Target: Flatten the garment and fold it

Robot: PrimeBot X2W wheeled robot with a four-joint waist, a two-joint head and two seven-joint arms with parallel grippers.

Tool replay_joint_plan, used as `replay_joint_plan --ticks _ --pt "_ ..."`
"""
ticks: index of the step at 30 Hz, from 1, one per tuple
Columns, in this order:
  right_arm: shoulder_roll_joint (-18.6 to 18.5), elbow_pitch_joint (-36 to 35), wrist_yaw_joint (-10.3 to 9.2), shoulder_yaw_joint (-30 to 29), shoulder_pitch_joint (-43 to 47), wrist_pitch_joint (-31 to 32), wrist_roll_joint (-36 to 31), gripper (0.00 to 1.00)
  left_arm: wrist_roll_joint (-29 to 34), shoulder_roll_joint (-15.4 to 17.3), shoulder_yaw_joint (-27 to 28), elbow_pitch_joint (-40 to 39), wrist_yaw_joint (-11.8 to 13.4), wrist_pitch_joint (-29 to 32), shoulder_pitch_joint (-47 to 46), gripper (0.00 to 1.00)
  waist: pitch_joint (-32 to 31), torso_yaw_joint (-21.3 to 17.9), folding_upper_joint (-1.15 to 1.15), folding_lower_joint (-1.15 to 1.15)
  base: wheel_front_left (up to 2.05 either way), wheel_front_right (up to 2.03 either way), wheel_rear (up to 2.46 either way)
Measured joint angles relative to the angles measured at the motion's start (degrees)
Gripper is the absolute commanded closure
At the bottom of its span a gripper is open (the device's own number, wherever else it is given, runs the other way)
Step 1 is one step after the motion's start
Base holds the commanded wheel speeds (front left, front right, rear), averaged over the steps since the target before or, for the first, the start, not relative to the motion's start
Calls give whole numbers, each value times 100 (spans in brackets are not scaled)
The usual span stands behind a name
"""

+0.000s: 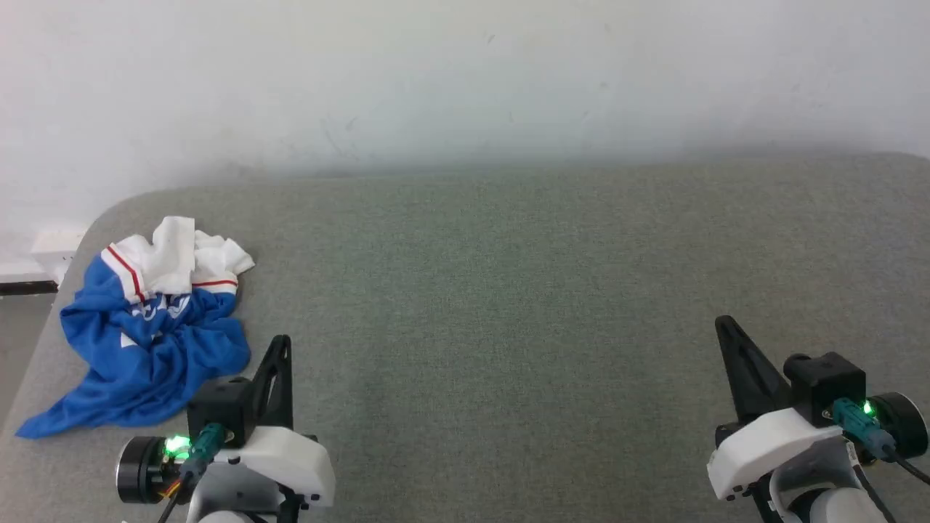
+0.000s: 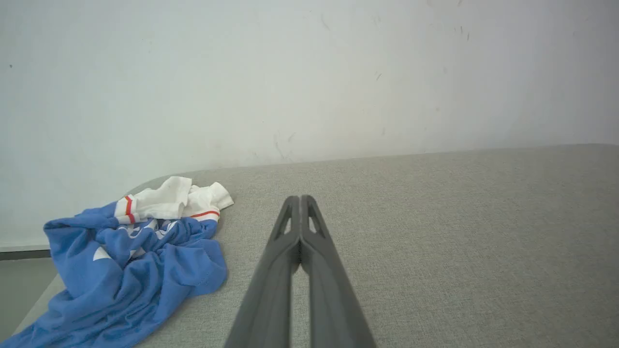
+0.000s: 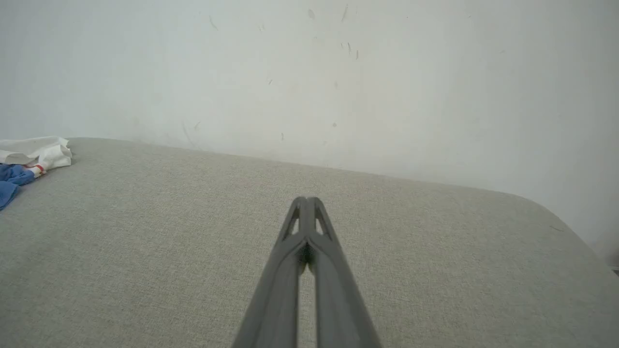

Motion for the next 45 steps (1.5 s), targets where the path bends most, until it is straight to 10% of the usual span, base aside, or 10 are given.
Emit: replay_joint_plan --ticks 21,22,45 --pt "0 0 0 0 0 0 0 100 0 -1 0 0 0 0 0 100 0 0 0 0 0 0 0" --pt "-1 0 0 0 1 0 1 0 -1 0 -2 -1 2 0 1 0 0 0 0 0 0 0 0" --pt "-3 31 0 -146 5 -162 49 0 -2 10 -10 -51 3 -160 49 0 6 14 0 0 0 0 0"
